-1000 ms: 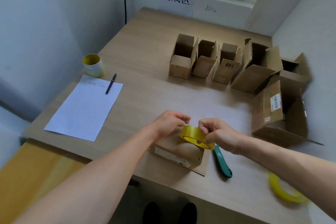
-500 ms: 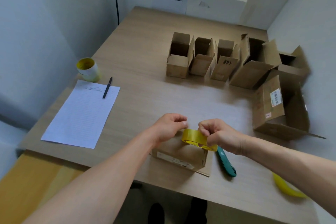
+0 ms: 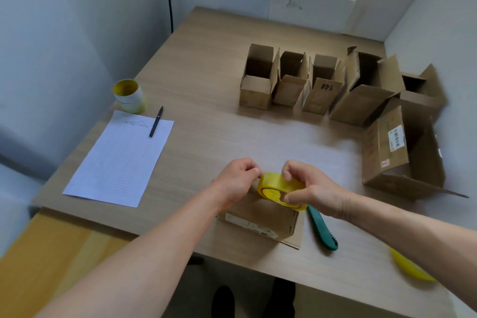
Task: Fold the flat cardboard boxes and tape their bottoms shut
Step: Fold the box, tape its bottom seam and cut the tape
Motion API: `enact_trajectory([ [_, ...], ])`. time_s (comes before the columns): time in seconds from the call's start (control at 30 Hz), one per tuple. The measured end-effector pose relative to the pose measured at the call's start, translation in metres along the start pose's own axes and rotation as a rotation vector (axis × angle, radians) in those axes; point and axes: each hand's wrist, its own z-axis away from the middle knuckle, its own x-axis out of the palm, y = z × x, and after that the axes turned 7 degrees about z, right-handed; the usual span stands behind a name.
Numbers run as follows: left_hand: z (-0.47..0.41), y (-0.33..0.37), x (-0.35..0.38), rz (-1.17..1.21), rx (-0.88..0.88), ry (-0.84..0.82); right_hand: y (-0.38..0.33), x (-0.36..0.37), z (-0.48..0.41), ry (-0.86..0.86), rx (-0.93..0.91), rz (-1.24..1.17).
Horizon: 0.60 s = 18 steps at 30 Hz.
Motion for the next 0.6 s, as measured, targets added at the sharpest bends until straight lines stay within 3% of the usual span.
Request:
enact_trajectory([
  [0.13, -0.001, -0.007, -0.004, -0.006, 0.038, 0.145, 0.014, 0.015, 0.002, 0.232, 0.013, 0.235],
  [0.23, 0.003, -0.011, -0.006, -0.008, 0.072, 0.163, 0.025, 0.024, 0.005, 0.321, -0.004, 0.448],
  [0.47, 0.007, -0.027, -0.007, -0.04, 0.092, 0.259, 0.006, 0.039, 0.004, 0.479, 0.018, 0.319],
  [0.6, 0.009, -0.027, -0.005, -0.044, 0.087, 0.252, 0.01, 0.039, 0.014, 0.42, 0.014, 0.39],
])
